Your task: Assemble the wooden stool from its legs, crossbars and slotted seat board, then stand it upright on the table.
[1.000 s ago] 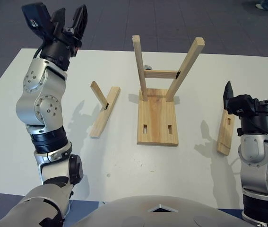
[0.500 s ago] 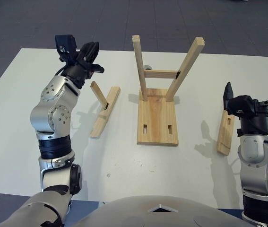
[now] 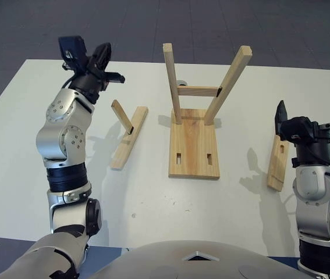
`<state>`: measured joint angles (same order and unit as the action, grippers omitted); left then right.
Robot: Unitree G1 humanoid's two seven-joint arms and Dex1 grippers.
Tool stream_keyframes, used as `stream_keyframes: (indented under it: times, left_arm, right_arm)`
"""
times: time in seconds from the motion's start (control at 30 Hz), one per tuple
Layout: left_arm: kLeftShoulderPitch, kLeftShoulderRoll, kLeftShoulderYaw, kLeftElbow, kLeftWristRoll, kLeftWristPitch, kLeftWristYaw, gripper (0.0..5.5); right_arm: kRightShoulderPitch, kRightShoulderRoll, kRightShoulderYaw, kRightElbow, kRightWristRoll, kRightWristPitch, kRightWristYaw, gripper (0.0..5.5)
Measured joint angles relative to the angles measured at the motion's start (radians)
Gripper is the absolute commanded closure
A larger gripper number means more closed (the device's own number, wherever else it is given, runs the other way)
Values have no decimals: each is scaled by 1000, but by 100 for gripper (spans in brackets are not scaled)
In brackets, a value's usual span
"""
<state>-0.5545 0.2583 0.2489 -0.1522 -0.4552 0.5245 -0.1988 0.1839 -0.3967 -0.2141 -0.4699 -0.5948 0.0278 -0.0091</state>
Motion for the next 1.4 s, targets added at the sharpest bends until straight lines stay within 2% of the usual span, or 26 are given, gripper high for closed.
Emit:
stream_keyframes:
  times: [0.13,0.33,0.53,0.7,0.9,1.07,1.4]
  left_arm:
    - [10,-2,-18,38,13,-32,-15,546]
    - [151,-22,-103,148,72,-106,-65,546]
    - [183,-23,-103,123,70,-129,-67,546]
    - [181,-33,-99,100,61,-118,-55,546]
    - [136,-48,-88,59,16,-21,-31,546]
    - [38,-25,-55,17,-11,4,-21,546]
    - [18,-6,-38,-29,-38,41,-12,546]
  right_arm:
    - [0,-1,0,0,1,0,1,10]
    - [-3,-10,-7,2,11,-4,7,10]
    - [-4,-17,-13,8,24,-7,14,10]
    - [10,-5,0,7,21,-5,13,10]
    - [15,1,10,5,16,-4,13,10]
    - [14,1,10,5,11,-4,12,10]
    - [15,1,9,-1,10,-3,11,10]
